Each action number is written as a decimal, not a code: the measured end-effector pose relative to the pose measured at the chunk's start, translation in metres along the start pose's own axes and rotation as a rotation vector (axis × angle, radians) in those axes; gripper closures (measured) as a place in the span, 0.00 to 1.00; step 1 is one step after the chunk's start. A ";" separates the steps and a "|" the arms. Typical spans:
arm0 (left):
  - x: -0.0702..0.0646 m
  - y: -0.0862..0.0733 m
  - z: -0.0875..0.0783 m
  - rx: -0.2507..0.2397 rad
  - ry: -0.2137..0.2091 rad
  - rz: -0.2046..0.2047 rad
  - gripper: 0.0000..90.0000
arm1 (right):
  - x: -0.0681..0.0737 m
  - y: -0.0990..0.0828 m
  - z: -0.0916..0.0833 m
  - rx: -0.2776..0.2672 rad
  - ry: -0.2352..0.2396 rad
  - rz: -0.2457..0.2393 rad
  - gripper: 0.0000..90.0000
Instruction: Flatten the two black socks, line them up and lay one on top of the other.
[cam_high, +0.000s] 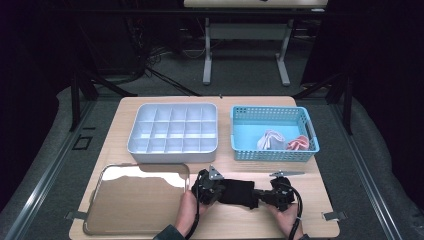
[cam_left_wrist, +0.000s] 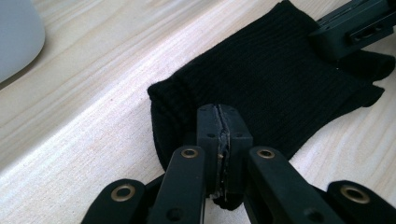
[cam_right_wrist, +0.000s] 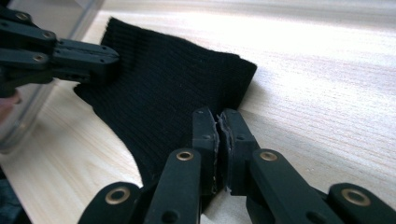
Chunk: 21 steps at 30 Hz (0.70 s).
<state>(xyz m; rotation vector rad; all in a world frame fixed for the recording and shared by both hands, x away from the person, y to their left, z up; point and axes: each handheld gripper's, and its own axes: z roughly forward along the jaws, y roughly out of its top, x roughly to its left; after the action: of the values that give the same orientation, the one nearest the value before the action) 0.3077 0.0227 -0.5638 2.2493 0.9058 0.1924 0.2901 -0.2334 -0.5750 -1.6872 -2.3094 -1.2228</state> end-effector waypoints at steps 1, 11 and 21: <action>0.000 0.000 0.000 -0.001 0.001 -0.001 0.98 | 0.000 0.000 -0.001 -0.011 0.011 0.004 0.95; -0.003 0.000 0.002 -0.020 -0.004 -0.018 0.98 | 0.013 0.011 -0.021 -0.057 0.057 -0.035 0.95; -0.004 0.001 0.005 -0.027 -0.008 -0.026 0.98 | 0.029 0.022 -0.024 -0.056 0.046 -0.101 0.95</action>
<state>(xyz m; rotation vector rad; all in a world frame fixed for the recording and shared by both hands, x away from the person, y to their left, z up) 0.3072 0.0166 -0.5660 2.2105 0.9226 0.1832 0.2867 -0.2223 -0.5328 -1.5584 -2.3811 -1.3416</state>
